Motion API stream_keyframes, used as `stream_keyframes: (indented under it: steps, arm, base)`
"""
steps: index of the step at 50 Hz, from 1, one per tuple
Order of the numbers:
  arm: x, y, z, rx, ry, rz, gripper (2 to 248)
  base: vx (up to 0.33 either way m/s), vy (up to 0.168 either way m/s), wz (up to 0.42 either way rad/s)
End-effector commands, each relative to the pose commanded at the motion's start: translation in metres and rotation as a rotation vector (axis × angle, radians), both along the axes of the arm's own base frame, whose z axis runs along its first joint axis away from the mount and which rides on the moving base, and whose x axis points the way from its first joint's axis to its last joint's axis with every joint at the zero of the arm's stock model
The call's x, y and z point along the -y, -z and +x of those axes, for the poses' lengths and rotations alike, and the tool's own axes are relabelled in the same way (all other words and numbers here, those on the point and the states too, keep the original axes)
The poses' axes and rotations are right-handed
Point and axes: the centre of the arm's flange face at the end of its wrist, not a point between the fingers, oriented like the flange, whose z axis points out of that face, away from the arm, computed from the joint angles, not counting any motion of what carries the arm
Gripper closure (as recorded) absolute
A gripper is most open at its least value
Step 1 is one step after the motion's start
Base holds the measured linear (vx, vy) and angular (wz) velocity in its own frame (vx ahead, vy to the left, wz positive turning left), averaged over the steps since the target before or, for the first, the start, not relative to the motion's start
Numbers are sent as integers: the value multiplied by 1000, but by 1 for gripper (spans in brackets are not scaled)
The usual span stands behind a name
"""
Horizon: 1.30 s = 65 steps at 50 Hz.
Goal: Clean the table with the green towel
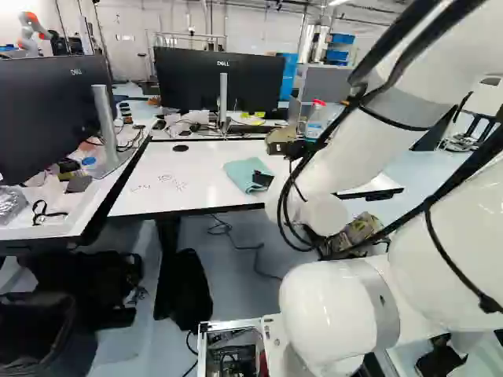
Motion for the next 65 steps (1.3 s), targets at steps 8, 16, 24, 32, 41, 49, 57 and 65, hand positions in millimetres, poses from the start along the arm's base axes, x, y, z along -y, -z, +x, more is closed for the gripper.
stream_keyframes:
  steps: [8,16,24,32,41,49,57,65]
  arm:
    - [-10,-13,19,27,-34,0,3]
    - [-18,-22,31,46,-59,1,3]
    - [-27,-27,40,57,-87,2,3]
    - [-37,-28,49,53,-116,3,3]
    - [-49,-29,59,50,-148,4,3]
    - [-55,-30,69,46,-161,4,3]
    - [-57,-29,76,31,-164,3,3]
    - [-59,-27,83,-2,-165,0,3]
  base:
    - [0,0,0]
    - [0,0,0]
    - [0,0,0]
    - [0,0,0]
    - [0,0,0]
    - [0,0,0]
    - [0,0,0]
    - [0,0,0]
